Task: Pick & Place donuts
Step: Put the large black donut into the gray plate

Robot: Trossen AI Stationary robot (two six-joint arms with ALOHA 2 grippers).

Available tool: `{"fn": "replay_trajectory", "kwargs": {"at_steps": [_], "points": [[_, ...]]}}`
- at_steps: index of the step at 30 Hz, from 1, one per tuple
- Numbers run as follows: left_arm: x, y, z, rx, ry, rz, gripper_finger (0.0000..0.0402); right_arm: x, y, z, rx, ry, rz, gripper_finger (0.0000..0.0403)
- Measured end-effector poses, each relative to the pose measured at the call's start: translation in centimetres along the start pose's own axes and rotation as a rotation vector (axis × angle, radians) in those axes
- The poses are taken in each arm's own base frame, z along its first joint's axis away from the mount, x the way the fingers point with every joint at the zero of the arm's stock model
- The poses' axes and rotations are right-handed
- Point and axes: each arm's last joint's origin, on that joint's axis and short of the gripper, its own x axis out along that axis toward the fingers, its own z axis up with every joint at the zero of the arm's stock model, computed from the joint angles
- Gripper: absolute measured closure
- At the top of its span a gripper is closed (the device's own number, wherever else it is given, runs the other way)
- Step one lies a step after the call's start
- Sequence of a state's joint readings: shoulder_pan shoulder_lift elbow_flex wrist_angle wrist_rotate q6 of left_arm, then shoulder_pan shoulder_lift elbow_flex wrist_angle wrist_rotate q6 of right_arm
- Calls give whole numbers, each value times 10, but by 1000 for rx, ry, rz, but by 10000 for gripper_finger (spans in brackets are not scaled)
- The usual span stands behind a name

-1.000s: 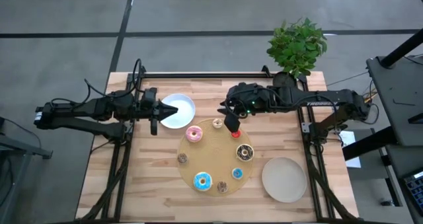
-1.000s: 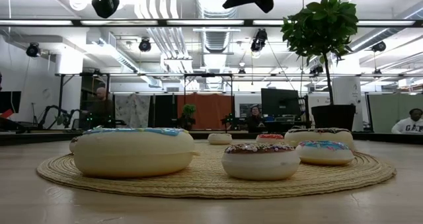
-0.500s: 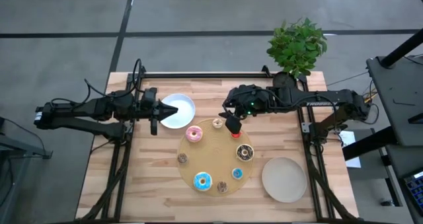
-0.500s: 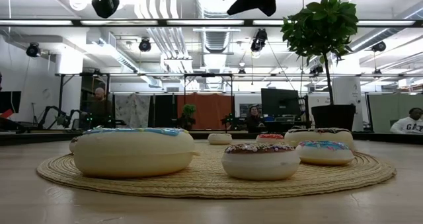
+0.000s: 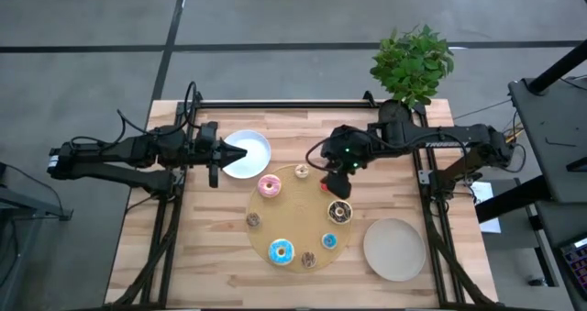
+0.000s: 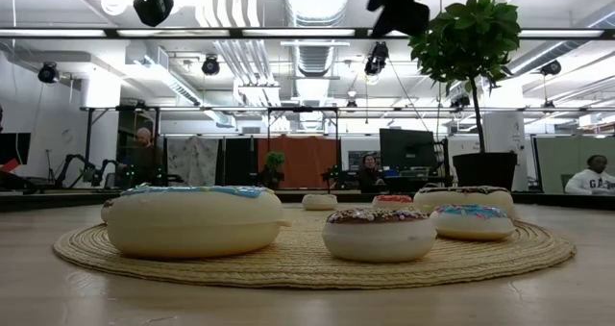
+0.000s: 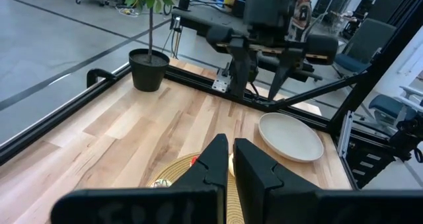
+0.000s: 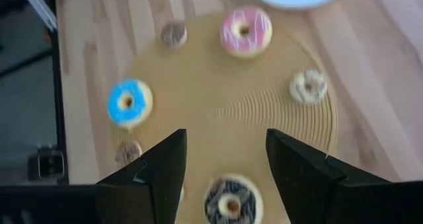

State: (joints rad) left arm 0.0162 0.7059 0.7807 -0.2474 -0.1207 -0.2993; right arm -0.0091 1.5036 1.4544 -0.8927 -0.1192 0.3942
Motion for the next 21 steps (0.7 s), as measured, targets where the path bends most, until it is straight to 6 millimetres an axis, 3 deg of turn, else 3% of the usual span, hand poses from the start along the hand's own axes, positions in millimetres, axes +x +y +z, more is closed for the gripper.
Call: {"fn": "replay_trajectory", "kwargs": {"at_steps": [11, 21], "points": [[0, 0, 0, 10, 0, 0, 402, 1, 9, -20, -46, 201, 70, 204], [0, 0, 0, 1, 0, 0, 402, 2, 22, -33, -73, 271, 72, 204]]}}
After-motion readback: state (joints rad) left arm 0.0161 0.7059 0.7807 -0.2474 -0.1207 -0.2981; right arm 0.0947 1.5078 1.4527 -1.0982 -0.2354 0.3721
